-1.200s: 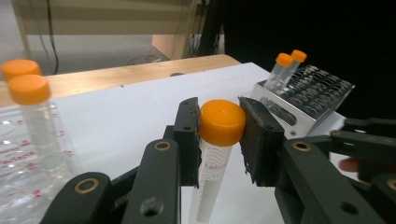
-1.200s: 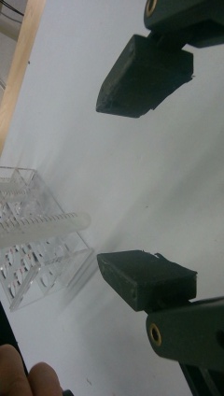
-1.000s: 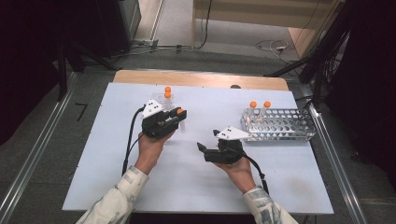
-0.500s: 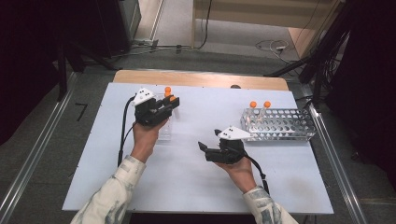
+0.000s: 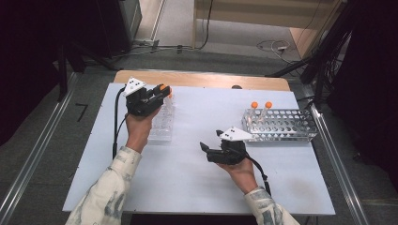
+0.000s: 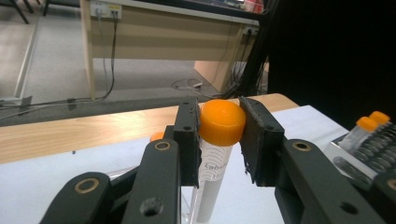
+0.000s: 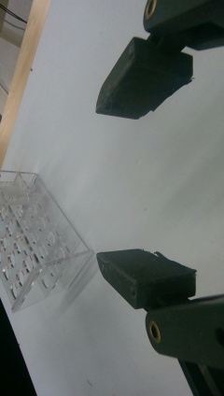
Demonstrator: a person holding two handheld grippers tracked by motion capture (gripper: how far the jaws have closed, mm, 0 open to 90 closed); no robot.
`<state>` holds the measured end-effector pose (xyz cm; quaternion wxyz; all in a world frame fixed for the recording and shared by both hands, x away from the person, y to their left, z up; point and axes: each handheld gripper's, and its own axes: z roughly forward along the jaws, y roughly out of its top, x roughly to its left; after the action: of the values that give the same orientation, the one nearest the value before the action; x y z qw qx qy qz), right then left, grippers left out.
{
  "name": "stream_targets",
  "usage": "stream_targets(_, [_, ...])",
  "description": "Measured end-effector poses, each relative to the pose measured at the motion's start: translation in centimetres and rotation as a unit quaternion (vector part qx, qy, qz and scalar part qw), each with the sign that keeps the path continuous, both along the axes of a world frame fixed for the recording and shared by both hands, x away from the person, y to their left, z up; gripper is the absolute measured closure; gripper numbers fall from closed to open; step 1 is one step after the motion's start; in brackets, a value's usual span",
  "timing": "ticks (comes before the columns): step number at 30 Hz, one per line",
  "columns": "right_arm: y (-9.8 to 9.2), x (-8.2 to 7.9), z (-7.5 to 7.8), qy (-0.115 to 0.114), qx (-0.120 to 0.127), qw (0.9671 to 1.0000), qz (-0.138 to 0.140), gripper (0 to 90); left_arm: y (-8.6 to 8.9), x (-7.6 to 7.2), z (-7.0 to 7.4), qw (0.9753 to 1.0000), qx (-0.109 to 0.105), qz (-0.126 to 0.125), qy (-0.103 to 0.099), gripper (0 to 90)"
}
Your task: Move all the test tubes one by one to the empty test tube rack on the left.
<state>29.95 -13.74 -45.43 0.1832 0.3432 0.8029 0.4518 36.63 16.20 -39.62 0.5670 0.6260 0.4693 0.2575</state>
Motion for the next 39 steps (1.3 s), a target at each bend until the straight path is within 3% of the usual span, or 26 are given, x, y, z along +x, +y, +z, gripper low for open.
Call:
stream_targets(10, [-0.1, -0.1, 0.1, -0.005, 0.000, 1.0000, -0.001, 22.9, 0.0, 0.9, -0.8, 0.9998, 0.012, 0.018, 0.005, 69.6])
stream_targets(16, [-0.1, -0.1, 0.1, -0.005, 0.001, 1.0000, -0.001, 22.9, -0.6, 1.3, -1.6, 0.9989, 0.038, 0.015, 0.021, 69.5])
stream_targets(20, [0.0, -0.2, 0.0, -0.006, 0.000, 1.0000, 0.000, 22.9, -1.3, 1.5, -2.1, 0.9968, 0.069, 0.023, 0.036, 69.5])
stream_targets(24, [0.0, -0.2, 0.1, -0.006, 0.001, 1.0000, 0.001, 22.9, -1.8, 1.5, -2.6, 0.9950, 0.086, 0.029, 0.043, 69.4])
stream_targets(30, [0.0, -0.2, 0.0, -0.005, 0.000, 1.0000, 0.001, 22.9, -1.8, 1.5, -3.8, 0.9939, 0.079, 0.040, 0.065, 68.8])
stream_targets(39, [0.2, -0.3, -0.1, -0.003, -0.001, 1.0000, 0.002, 22.9, -1.6, 1.3, -3.9, 0.9940, 0.077, 0.036, 0.069, 58.5])
